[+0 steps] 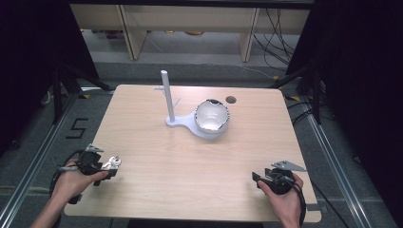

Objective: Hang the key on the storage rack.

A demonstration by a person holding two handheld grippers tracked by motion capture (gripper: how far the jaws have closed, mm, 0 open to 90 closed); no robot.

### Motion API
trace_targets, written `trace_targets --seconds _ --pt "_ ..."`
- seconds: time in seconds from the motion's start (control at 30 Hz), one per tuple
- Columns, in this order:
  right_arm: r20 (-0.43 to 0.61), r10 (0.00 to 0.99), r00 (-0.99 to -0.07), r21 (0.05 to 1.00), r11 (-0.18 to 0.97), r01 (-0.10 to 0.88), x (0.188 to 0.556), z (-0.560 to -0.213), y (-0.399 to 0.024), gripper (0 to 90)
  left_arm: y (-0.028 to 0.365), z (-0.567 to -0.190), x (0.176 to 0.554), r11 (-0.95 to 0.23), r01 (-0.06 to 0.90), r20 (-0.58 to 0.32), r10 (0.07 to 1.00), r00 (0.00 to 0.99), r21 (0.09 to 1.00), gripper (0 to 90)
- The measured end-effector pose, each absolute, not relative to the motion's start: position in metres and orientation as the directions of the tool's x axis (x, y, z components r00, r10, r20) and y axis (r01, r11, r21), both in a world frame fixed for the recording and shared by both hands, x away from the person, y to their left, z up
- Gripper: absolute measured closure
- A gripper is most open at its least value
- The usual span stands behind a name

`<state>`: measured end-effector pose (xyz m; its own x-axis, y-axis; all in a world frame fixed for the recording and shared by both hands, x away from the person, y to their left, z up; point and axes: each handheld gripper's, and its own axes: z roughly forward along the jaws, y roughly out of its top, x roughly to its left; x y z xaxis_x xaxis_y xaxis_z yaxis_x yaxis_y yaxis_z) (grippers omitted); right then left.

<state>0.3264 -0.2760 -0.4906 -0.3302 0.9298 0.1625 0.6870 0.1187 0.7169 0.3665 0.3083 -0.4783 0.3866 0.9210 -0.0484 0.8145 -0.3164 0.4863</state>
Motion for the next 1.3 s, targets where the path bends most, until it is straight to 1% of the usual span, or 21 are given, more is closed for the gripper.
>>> trace_targets --seconds 0.1,0.13,0.17,0.2,0.23,0.27,0.3,0.33,0.4,0.53,0.57,0.6,0.63,0.77,0.8,1.2,1.27,1.3 --pt "0.158 0.928 -0.337 0.717 0.127 0.686 0.326 -0.491 -0.277 42.7 0.306 -0.477 0.369 -0.315 0.819 -0.049 0.922 0.384 0.479 31.8" --pt "0.174 0.923 -0.343 0.726 0.116 0.678 0.327 -0.492 -0.277 42.7 0.304 -0.473 0.371 -0.314 0.839 -0.056 0.925 0.376 0.445 31.9" --pt "0.175 0.925 -0.338 0.722 0.113 0.683 0.326 -0.491 -0.277 42.7 0.303 -0.472 0.373 -0.321 0.836 -0.052 0.923 0.382 0.445 31.9" --pt "0.174 0.939 -0.297 0.706 0.091 0.702 0.324 -0.489 -0.274 42.7 0.303 -0.469 0.375 -0.333 0.847 -0.053 0.920 0.388 0.415 32.2" --pt "0.189 0.932 -0.308 0.711 0.087 0.698 0.324 -0.489 -0.273 42.8 0.301 -0.470 0.376 -0.315 0.853 -0.065 0.926 0.373 0.415 32.4" --pt "0.162 0.929 -0.333 0.721 0.119 0.682 0.325 -0.489 -0.276 42.7 0.299 -0.470 0.377 -0.293 0.859 -0.078 0.931 0.356 0.420 32.4" --pt "0.162 0.929 -0.333 0.721 0.119 0.682 0.325 -0.489 -0.276 42.7 0.299 -0.470 0.377 -0.293 0.859 -0.078 0.931 0.356 0.420 32.6" --pt "0.164 0.924 -0.346 0.730 0.122 0.672 0.326 -0.489 -0.275 42.8 0.299 -0.468 0.382 -0.308 0.864 -0.074 0.928 0.366 0.399 33.1" --pt "0.164 0.929 -0.332 0.721 0.117 0.683 0.325 -0.487 -0.273 42.8 0.300 -0.467 0.386 -0.300 0.874 -0.088 0.930 0.358 0.383 33.3" --pt "0.154 0.927 -0.341 0.726 0.129 0.676 0.326 -0.487 -0.273 42.7 0.300 -0.469 0.393 -0.270 0.897 -0.115 0.938 0.327 0.350 32.8" --pt "0.154 0.929 -0.336 0.719 0.128 0.683 0.326 -0.487 -0.273 42.7 0.300 -0.469 0.394 -0.278 0.898 -0.111 0.937 0.332 0.342 32.8" --pt "0.179 0.934 -0.310 0.707 0.097 0.701 0.324 -0.486 -0.271 42.7 0.300 -0.469 0.398 -0.282 0.901 -0.106 0.937 0.332 0.331 32.7" --pt "0.179 0.934 -0.310 0.707 0.097 0.701 0.324 -0.486 -0.271 42.7 0.300 -0.469 0.398 -0.282 0.901 -0.106 0.937 0.332 0.331 32.7" --pt "0.180 0.931 -0.317 0.712 0.099 0.696 0.324 -0.486 -0.272 42.8 0.302 -0.468 0.405 -0.283 0.905 -0.106 0.938 0.331 0.319 32.5" --pt "0.147 0.930 -0.337 0.731 0.127 0.670 0.326 -0.487 -0.275 42.7 0.302 -0.467 0.408 -0.276 0.911 -0.103 0.942 0.319 0.305 32.4" --pt "0.160 0.924 -0.349 0.732 0.126 0.670 0.327 -0.487 -0.275 42.7 0.298 -0.478 0.416 -0.274 0.924 -0.099 0.946 0.309 0.268 32.0" --pt "0.161 0.922 -0.351 0.732 0.127 0.670 0.327 -0.487 -0.275 42.7 0.301 -0.478 0.419 -0.315 0.911 -0.077 0.935 0.346 0.267 32.0" --pt "0.159 0.923 -0.349 0.732 0.127 0.669 0.327 -0.487 -0.275 42.7 0.301 -0.478 0.420 -0.319 0.911 -0.074 0.934 0.349 0.261 31.9"
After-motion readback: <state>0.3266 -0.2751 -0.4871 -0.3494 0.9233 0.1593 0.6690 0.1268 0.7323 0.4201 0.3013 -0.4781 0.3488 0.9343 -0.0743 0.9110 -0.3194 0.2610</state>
